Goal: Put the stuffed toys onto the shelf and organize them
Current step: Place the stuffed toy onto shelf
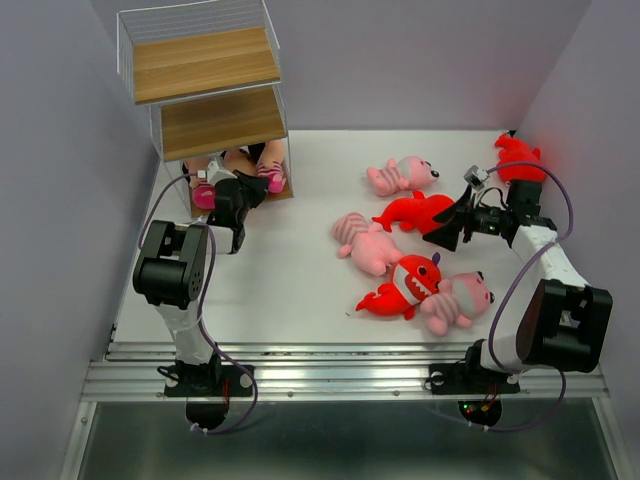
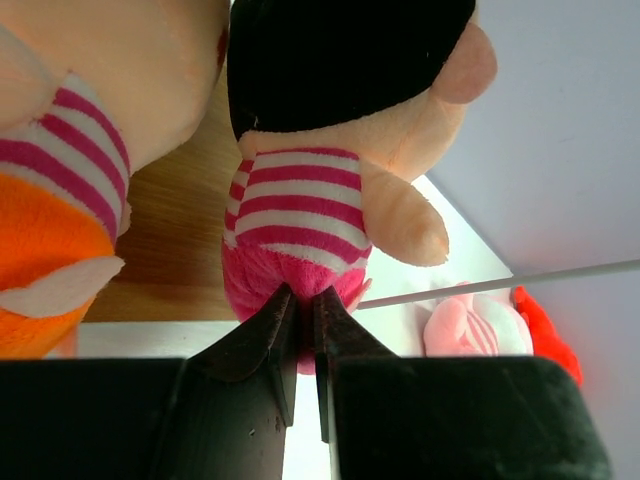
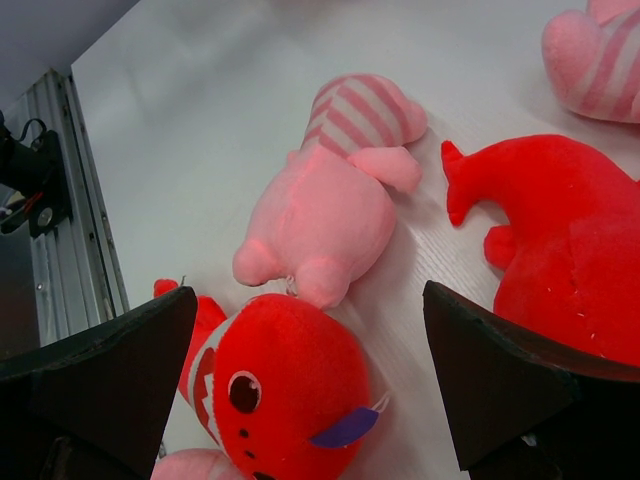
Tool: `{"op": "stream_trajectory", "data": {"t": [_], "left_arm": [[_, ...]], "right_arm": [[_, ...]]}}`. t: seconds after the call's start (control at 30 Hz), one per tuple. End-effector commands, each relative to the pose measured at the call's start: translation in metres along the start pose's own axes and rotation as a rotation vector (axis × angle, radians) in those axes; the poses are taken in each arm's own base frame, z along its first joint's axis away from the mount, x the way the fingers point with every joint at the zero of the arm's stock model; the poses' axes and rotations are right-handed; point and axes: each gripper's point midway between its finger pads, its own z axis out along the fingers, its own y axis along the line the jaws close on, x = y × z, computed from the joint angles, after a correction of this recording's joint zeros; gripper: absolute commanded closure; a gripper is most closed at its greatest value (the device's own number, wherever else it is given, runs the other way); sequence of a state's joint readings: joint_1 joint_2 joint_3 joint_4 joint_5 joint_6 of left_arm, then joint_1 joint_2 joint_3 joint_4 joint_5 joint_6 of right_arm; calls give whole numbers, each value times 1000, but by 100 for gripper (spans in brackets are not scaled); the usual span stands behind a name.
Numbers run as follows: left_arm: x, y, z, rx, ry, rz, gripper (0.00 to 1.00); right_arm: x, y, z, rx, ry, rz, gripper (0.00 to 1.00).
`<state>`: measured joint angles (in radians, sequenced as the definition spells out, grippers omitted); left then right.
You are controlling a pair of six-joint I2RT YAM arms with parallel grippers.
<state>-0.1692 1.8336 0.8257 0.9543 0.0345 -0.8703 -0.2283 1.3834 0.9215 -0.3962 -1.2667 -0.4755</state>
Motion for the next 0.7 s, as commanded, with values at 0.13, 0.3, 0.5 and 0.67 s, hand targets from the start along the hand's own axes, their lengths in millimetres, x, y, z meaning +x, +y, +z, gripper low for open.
{"op": "stream_trajectory", "data": {"t": [0.13,0.3,0.5,0.67], "left_arm": [[-8,-2,5,-3,-1,29,80],[-5,7,6,-33,13,38,71],[-7,7,8,-58,18,36,45],[-18,-7,2,-29,-2,55,35]], "right_arm": [[-19,1,-3,-18,-27,-62,0],[-20,1,-3,-20,-28,-62,0],[-20,1,-3,-18,-27,-65,0],[-19,2,-3,-19,-26,-62,0]]}}
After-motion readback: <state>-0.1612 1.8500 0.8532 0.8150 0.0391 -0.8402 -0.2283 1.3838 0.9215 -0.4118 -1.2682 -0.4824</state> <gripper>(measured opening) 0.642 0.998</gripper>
